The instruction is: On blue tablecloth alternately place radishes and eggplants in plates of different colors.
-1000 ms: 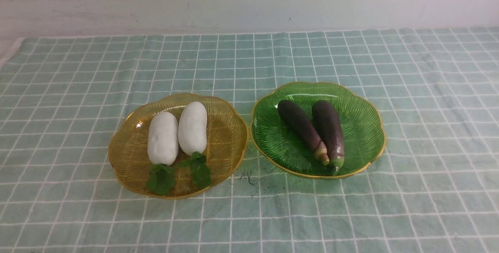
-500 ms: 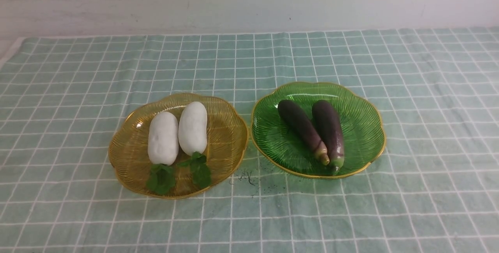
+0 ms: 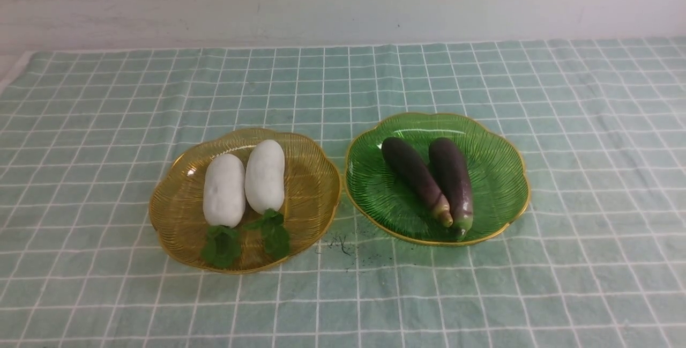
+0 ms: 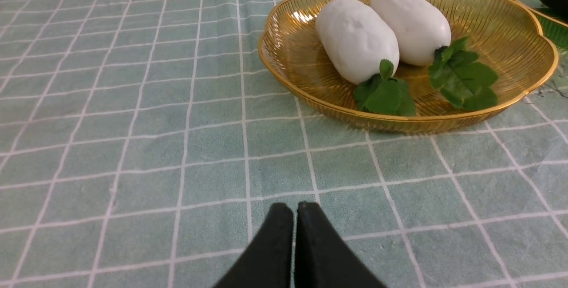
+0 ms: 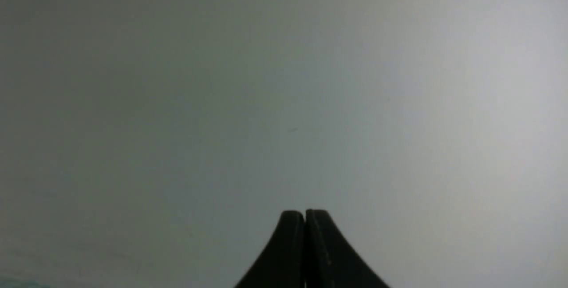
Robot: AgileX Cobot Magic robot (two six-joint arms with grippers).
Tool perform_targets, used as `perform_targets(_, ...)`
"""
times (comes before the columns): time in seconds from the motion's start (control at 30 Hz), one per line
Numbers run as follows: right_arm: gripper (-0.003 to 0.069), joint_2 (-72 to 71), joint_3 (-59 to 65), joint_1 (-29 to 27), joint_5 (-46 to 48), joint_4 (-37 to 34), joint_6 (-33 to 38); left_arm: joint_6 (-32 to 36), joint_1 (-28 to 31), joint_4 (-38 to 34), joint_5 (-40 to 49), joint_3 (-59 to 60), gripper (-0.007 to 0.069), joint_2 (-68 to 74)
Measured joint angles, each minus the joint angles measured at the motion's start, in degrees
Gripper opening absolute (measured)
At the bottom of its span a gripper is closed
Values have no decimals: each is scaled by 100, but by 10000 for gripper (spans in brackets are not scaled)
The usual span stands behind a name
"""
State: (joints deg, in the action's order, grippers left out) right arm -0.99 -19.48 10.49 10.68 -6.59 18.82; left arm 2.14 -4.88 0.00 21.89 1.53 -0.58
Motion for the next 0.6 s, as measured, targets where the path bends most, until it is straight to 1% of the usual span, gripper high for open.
perform_targets(0.07, -14, 0, 316, -202, 308, 203, 54, 0, 0, 0, 0, 0, -8, 0)
perform_targets(0.13, -14, 0, 660, -430, 464, 243, 55, 0, 0, 0, 0, 0, -8, 0)
perform_targets(0.33, -14, 5, 1886, -925, 604, 65, -79, 0, 0, 0, 0, 0, -8, 0)
perform_targets(0.4, -14, 5, 2055, -1028, 734, -13, -202, 0, 0, 0, 0, 0, -8, 0)
perform_targets(0.47, -14, 11, 2090, -1112, 1053, -99, -435, 0, 0, 0, 0, 0, -8, 0)
perform_targets(0.6, -14, 11, 2083, -1123, 1108, -123, -534, 0, 0, 0, 0, 0, -8, 0)
